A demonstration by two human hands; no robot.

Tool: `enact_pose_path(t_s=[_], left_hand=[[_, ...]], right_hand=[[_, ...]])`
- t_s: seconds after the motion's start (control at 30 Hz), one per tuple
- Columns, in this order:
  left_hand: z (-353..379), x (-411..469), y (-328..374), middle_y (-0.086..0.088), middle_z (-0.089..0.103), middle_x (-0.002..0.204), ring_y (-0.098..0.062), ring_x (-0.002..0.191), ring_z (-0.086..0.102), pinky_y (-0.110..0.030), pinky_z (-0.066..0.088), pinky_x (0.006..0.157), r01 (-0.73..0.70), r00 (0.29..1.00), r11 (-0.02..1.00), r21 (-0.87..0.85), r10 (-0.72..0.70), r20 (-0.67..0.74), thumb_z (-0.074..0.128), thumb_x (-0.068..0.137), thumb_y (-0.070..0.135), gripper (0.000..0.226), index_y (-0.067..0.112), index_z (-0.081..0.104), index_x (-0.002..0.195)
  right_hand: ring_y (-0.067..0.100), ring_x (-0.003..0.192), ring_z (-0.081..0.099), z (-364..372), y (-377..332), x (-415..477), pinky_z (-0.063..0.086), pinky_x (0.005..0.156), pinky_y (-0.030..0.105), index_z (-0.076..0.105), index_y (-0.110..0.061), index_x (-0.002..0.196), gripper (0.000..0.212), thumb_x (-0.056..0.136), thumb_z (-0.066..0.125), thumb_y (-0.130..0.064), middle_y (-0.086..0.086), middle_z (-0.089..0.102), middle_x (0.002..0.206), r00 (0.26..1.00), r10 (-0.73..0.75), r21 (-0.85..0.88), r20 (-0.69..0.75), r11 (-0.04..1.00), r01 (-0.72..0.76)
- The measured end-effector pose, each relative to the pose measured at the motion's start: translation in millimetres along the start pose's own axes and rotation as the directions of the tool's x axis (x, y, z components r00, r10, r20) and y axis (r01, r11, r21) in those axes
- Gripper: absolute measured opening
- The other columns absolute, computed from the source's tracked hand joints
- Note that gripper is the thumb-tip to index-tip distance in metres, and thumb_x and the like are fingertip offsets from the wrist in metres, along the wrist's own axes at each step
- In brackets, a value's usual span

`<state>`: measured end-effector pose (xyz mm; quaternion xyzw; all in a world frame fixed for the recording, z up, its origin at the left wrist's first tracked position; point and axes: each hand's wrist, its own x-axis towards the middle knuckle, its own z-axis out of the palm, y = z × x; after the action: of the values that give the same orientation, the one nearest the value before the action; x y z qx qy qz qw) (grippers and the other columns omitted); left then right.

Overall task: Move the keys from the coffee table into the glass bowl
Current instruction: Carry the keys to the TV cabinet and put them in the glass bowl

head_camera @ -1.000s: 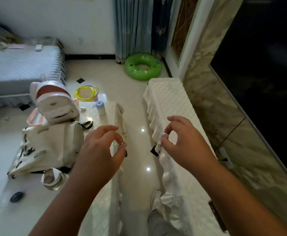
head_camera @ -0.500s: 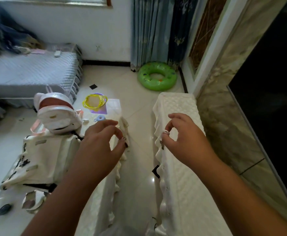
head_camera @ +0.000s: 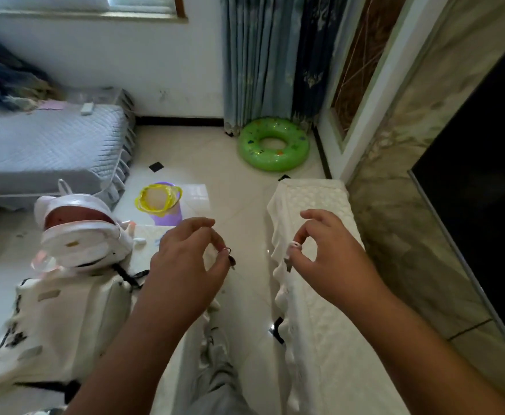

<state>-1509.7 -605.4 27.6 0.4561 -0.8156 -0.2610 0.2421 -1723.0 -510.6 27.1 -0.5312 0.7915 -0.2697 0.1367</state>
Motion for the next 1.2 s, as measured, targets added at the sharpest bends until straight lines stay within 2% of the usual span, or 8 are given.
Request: enact_pose_path(t_s=[0.37,0.47,0.6,0.8,0.93,1.07,1.2], left_hand=[[-4.8,182.3,-53.0,0.016,0.056,0.126,-0.011,0.117,0.048,-0.038,0.042,0.09,-0.136,0.987,0.99,-0.027,0.138,0.082,0.069,0.08,0.03,0.009,0.035,0.062,0.083],[-6.8,226.0,-65.7,0.015,0.055,0.127,-0.012,0.118,0.046,-0.038,0.04,0.095,-0.142,0.984,0.99,-0.004,0.142,0.108,0.069,0.081,0.03,0.008,0.034,0.063,0.085],[-5.4,264.1,-77.6,0.013,0.057,0.126,-0.01,0.115,0.045,-0.031,0.036,0.094,-0.133,0.986,0.991,-0.015,0.133,0.098,0.069,0.08,0.026,0.008,0.031,0.064,0.085],[8.0,324.6,-88.1,0.016,0.055,0.127,-0.015,0.117,0.048,-0.035,0.037,0.091,-0.101,0.986,0.994,0.032,0.096,0.133,0.066,0.082,0.03,0.006,0.034,0.062,0.083],[20.7,376.2,-86.1,0.02,0.051,0.128,-0.011,0.119,0.044,-0.043,0.043,0.09,-0.13,0.982,0.988,0.083,0.117,0.148,0.063,0.083,0.035,0.005,0.037,0.059,0.085],[40.2,441.2,-71.0,0.02,0.053,0.127,-0.015,0.119,0.048,-0.042,0.045,0.084,-0.137,0.984,0.979,0.15,0.117,0.133,0.066,0.082,0.034,0.008,0.037,0.059,0.084],[59.4,506.5,-50.7,0.017,0.053,0.129,-0.016,0.12,0.047,-0.049,0.047,0.088,-0.158,0.981,0.973,0.166,0.137,0.136,0.063,0.083,0.039,0.006,0.038,0.058,0.084]], right_hand=[[0.004,0.12,0.047,22.9,-23.0,163.0,0.04,0.083,0.026,0.058,-0.033,0.082,0.009,0.087,0.065,-0.037,-0.016,0.046,0.14,0.99,0.082,-0.02,-0.111,0.996,-0.085],[0.003,0.116,0.049,30.5,-25.8,195.5,0.042,0.078,0.027,0.059,-0.031,0.082,0.009,0.086,0.066,-0.036,-0.016,0.046,0.139,0.985,0.099,-0.027,-0.141,0.994,-0.104],[0.002,0.117,0.048,40.1,-23.8,231.7,0.04,0.078,0.025,0.058,-0.032,0.082,0.009,0.087,0.063,-0.038,-0.018,0.045,0.14,0.985,0.121,-0.019,-0.124,0.992,-0.124],[0.0,0.117,0.046,50.7,-8.6,301.1,0.048,0.081,0.033,0.059,-0.031,0.082,0.009,0.087,0.063,-0.037,-0.017,0.046,0.14,0.985,0.131,0.02,-0.111,0.991,-0.13],[0.007,0.119,0.05,54.4,9.3,356.9,0.05,0.086,0.039,0.06,-0.028,0.083,0.009,0.086,0.064,-0.035,-0.013,0.047,0.139,0.985,0.127,0.083,-0.115,0.99,-0.118],[0.01,0.117,0.052,48.0,31.3,425.7,0.05,0.085,0.039,0.06,-0.026,0.084,0.009,0.086,0.064,-0.034,-0.011,0.047,0.138,0.99,0.092,0.086,-0.108,0.993,-0.083],[0.01,0.119,0.051,33.1,59.5,490.1,0.049,0.087,0.038,0.059,-0.028,0.083,0.009,0.085,0.063,-0.037,-0.011,0.048,0.138,0.99,0.09,0.077,-0.112,0.994,-0.081]])
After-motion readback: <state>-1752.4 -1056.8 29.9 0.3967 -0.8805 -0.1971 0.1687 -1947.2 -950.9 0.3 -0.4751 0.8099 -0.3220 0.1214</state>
